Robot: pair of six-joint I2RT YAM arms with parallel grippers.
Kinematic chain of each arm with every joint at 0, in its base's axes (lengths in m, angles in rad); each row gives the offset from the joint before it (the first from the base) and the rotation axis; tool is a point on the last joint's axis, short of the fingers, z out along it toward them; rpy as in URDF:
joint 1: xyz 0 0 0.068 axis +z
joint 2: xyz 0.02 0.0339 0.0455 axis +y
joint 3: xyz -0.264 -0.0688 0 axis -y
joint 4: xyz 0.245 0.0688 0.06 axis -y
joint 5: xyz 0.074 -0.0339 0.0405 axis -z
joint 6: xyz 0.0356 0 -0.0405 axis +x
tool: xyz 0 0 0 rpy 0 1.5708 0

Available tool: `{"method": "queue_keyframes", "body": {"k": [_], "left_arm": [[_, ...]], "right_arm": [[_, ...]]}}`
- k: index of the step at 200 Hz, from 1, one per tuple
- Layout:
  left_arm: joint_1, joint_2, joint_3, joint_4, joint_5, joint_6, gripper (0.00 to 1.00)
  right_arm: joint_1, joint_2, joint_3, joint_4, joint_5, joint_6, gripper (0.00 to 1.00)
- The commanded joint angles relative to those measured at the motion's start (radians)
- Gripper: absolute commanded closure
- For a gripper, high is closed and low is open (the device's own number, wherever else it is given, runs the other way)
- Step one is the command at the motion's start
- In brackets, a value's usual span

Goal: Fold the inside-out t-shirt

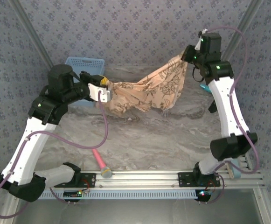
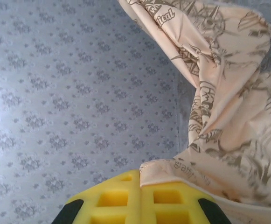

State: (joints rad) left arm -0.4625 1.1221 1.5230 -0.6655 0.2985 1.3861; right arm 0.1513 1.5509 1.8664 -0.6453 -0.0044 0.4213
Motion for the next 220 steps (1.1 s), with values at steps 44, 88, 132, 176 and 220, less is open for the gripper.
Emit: {"method": "queue_keyframes", "body": {"k": [44,88,132,176,220], "left_arm": [[-0.168,-0.19,-0.504,0.014,0.077,-0.011,1.0],[-0.343,-0.272,-0.694,-0.068,-0.121,-0.173,1.0],[-0.489,-0.307,-0.754,-0.153,-0.208,-0.224,1.0],[-0.516,-0.298,-0.709,-0.171,-0.249,-0.202,1.0],[-0.463,-0.34,-0.672,-0.092,-0.192,-0.196,1.0]], "right_arm": [[-0.024,-0.045,-0.48,0.085,-0.023,0.015,0.87],[-0.029,-0.043,-0.647,0.051,-0.022,0.058,0.49],[0.012,-0.091,-0.834,-0.006,-0.147,0.057,0.45],[-0.01,-0.041,-0.958,0.039,-0.162,0.09,0.39],[-0.021,0.038,-1.012,0.256,-0.169,0.113,0.73]]}}
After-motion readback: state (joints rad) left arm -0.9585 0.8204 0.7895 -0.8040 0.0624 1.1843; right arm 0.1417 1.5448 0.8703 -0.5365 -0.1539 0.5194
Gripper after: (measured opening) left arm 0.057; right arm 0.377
